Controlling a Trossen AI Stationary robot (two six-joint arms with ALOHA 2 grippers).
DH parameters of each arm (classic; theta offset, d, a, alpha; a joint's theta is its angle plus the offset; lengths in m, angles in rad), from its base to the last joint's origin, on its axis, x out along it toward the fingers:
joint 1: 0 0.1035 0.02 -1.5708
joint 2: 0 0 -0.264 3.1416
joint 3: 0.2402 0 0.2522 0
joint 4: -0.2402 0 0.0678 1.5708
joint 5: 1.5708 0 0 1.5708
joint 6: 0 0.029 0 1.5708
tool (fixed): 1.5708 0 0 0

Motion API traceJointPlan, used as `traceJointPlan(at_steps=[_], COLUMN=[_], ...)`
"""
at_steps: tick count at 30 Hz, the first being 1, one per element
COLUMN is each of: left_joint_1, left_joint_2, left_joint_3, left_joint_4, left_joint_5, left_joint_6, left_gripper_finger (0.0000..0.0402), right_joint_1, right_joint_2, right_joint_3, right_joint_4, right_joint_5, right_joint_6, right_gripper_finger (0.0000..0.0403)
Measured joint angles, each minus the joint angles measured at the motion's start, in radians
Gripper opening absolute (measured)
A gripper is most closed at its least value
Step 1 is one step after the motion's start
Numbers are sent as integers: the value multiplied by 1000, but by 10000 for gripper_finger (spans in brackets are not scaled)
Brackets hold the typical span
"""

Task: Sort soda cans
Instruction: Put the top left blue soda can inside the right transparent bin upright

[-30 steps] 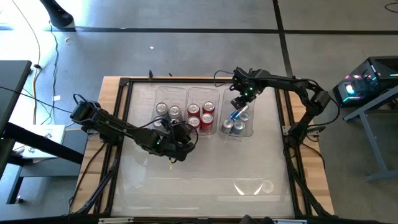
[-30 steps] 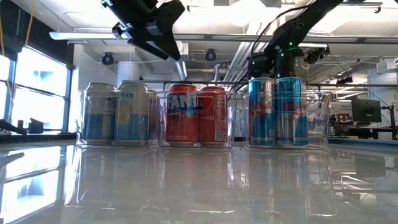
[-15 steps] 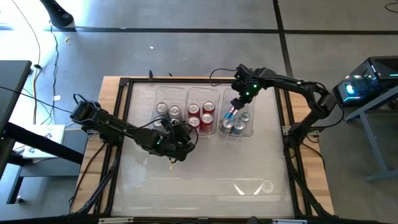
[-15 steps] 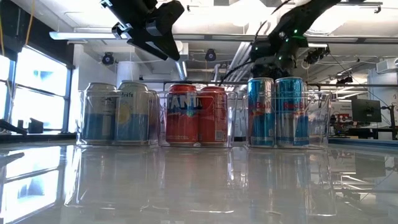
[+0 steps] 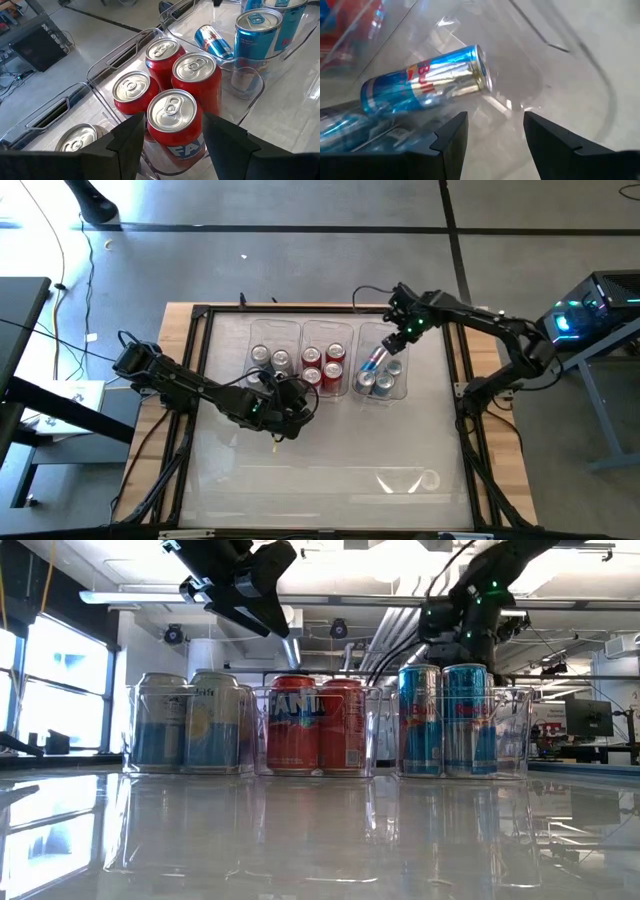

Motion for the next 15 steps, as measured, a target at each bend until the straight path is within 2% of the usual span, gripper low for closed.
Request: traceJointPlan(at_steps=[6, 15], left_joint_1=[0, 0], left_joint_2=[0, 0], left_joint_3=[0, 0], left_joint_4=[0, 0], left_joint_5=[0, 0], left_joint_6=[0, 0], left_gripper_finger=[190, 190], right_joint_1=[-1, 0], right_joint_2=[1, -5], right_joint_3=[-117, -216], right_joint_4=[173, 316], right_joint_5=[-25, -97], right_joint_6=[38, 25], right_gripper_finger=[187, 187])
